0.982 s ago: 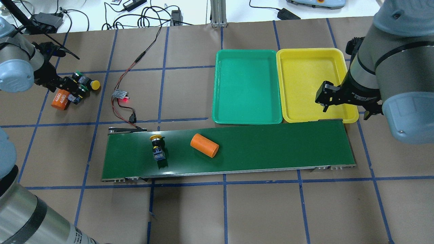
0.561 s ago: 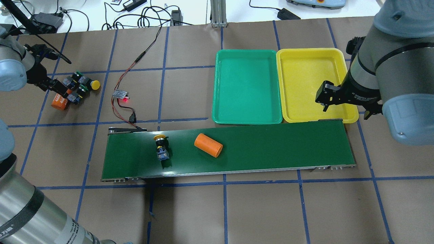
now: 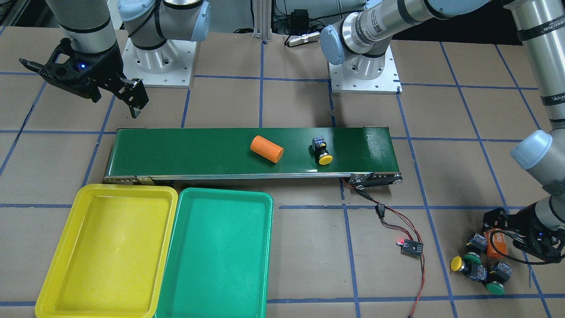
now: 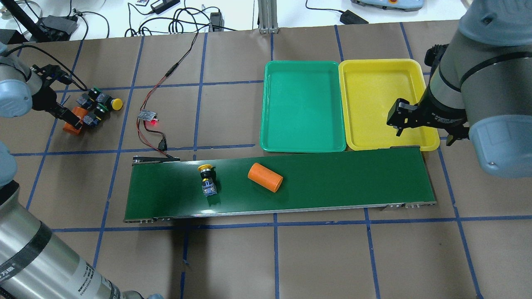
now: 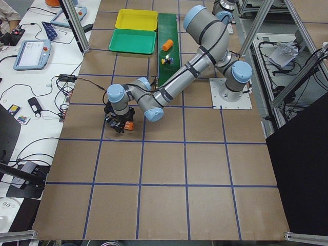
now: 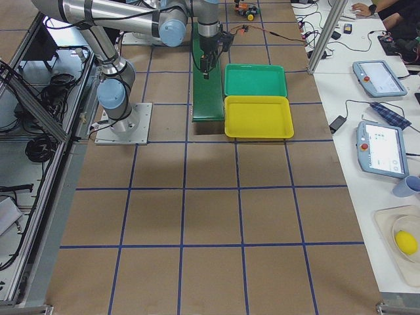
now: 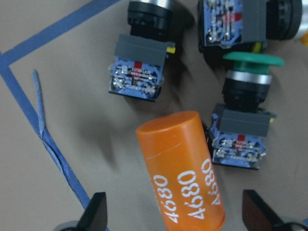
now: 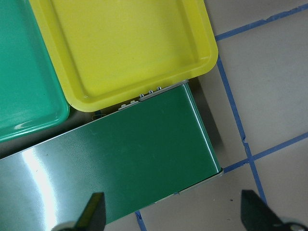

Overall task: Sort buttons by color to trays
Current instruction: 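Grasp another orange capacitor from the pile with the left gripper, then place the second orange capacitor on the belt and release it, then return the left gripper to the pile and grasp a green-capped button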

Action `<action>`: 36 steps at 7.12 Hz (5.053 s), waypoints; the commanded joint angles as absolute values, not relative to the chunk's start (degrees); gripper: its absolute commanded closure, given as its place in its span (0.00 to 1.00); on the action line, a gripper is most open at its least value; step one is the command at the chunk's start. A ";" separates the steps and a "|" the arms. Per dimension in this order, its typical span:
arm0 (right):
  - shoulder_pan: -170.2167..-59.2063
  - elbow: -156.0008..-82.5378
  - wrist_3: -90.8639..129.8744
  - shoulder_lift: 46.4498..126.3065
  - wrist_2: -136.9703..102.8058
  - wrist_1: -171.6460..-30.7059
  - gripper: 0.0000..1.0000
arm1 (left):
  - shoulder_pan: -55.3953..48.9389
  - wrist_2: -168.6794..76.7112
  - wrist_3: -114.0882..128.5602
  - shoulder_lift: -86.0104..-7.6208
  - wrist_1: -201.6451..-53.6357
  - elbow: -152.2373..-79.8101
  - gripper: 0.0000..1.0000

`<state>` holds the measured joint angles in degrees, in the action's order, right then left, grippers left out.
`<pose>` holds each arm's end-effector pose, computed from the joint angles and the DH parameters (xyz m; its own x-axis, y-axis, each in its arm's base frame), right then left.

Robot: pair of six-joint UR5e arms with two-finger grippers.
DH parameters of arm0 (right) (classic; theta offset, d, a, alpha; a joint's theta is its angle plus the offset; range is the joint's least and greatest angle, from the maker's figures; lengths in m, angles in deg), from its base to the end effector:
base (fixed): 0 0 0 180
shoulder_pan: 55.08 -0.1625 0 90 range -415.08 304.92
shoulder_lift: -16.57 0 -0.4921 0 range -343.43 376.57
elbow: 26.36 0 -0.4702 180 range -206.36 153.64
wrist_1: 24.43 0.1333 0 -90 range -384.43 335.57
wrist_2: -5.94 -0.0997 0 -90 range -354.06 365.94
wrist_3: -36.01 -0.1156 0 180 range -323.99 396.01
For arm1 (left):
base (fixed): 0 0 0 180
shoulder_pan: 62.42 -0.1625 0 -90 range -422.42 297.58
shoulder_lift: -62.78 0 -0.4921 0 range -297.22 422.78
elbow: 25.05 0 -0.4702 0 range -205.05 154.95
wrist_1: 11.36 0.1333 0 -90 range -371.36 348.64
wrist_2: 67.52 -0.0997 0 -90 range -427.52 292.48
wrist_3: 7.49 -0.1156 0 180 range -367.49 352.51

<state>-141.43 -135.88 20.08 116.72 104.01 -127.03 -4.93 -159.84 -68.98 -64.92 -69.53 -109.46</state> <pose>0.0861 -0.4897 0.4617 -0.9322 0.3417 0.1193 0.3322 0.9387 -0.0926 0.3206 -0.7424 0.1859 -0.8745 0.4848 -0.0150 0.4840 0.8743 0.0379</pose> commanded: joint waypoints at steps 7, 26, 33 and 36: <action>-141.48 -135.96 19.92 116.76 103.76 -127.09 0.00 | -0.93 -160.50 -52.89 -53.45 -90.07 -109.95 0.99; -141.48 -138.69 19.92 118.00 103.76 -129.28 0.00 | 28.37 -159.63 -65.60 -25.57 -73.84 -148.37 0.00; -141.39 -138.60 19.92 118.00 103.68 -129.55 0.00 | 0.77 -155.14 -53.99 -46.75 -80.00 -122.24 0.00; -141.48 -138.60 20.01 118.00 103.67 -129.46 0.00 | -3.70 -155.93 -58.09 -58.57 -79.04 -113.04 0.00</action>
